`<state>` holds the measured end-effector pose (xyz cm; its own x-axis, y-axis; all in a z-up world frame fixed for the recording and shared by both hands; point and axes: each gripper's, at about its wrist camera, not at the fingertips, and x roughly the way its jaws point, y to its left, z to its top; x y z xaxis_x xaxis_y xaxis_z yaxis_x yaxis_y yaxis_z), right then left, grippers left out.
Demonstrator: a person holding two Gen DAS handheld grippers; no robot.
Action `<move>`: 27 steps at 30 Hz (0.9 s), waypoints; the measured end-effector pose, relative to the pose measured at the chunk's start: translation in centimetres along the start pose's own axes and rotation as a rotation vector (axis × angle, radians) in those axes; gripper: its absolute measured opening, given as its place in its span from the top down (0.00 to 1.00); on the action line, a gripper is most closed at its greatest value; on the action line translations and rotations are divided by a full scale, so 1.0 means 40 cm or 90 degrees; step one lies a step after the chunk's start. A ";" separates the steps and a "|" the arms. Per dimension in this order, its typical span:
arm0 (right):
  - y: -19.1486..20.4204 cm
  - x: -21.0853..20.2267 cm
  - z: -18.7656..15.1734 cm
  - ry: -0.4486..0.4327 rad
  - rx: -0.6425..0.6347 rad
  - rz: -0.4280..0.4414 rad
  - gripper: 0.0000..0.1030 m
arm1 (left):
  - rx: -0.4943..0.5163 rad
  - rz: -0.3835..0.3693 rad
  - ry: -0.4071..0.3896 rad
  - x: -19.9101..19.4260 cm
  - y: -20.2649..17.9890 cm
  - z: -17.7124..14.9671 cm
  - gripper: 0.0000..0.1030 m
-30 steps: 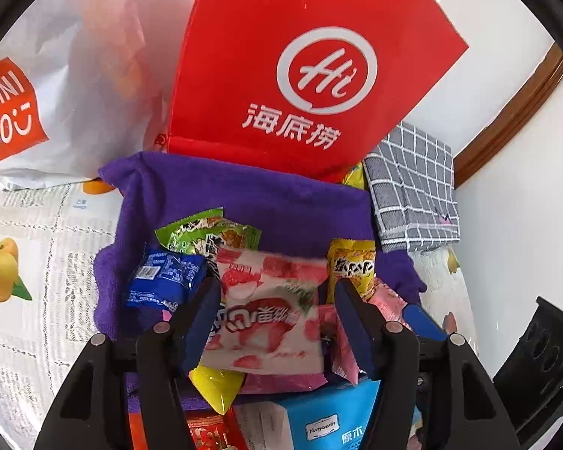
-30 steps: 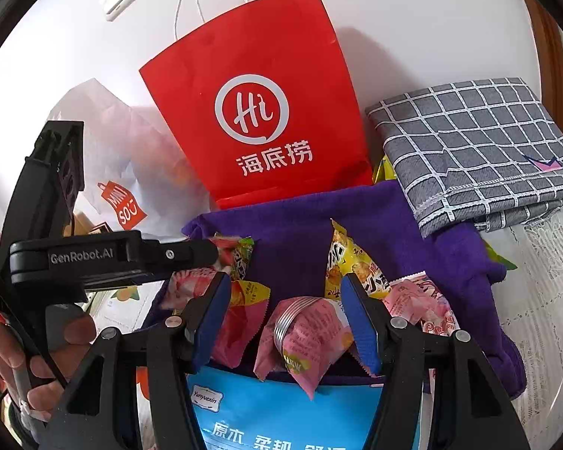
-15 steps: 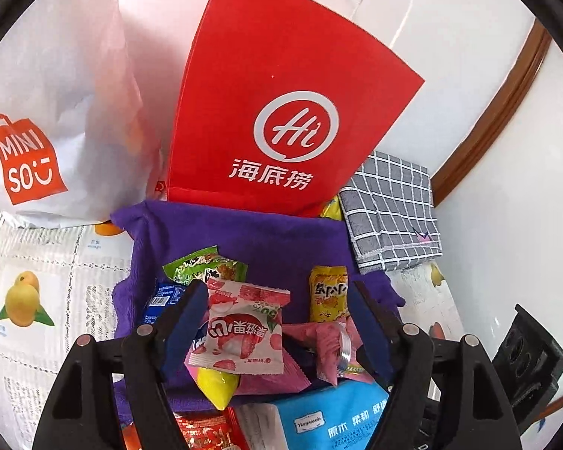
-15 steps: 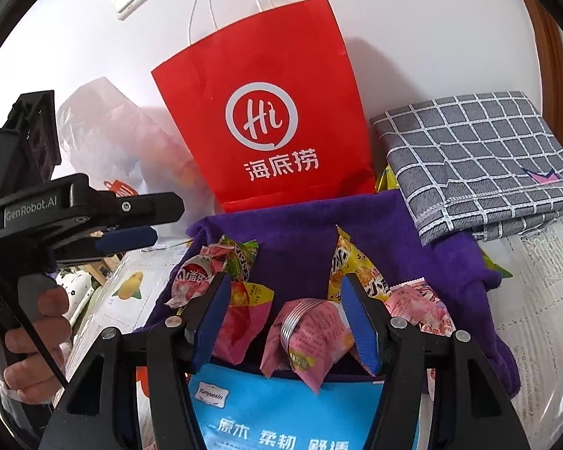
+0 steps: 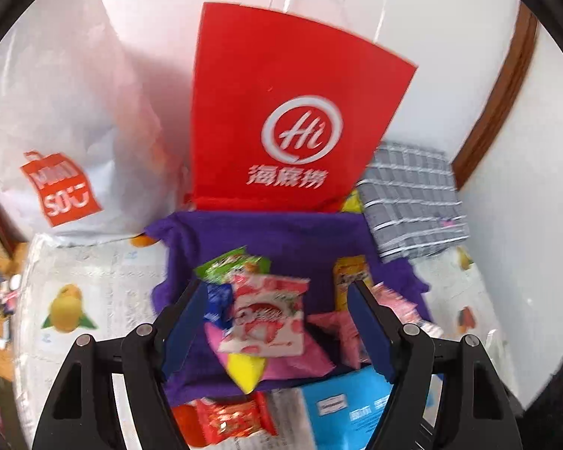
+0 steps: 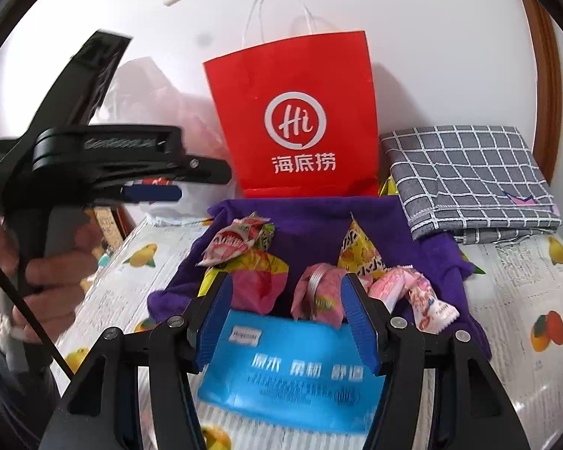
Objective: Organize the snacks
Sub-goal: 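Lower both packets onto the purple towel and open both grippers, then grasp the pink-white candy packet with the right gripper while the left reaches the red gold-print packet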
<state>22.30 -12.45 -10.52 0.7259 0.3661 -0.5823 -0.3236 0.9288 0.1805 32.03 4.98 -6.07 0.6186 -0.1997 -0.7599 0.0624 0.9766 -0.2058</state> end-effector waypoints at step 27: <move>0.257 0.063 -0.281 0.202 -0.291 0.137 0.41 | -0.017 0.101 0.073 -0.098 0.218 -0.244 0.27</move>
<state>13.99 -2.62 -19.04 0.4207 0.4424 -0.7920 -0.7230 0.6909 0.0018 22.49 13.51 -10.90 0.5259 -0.0527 -0.8489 -0.0499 0.9944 -0.0927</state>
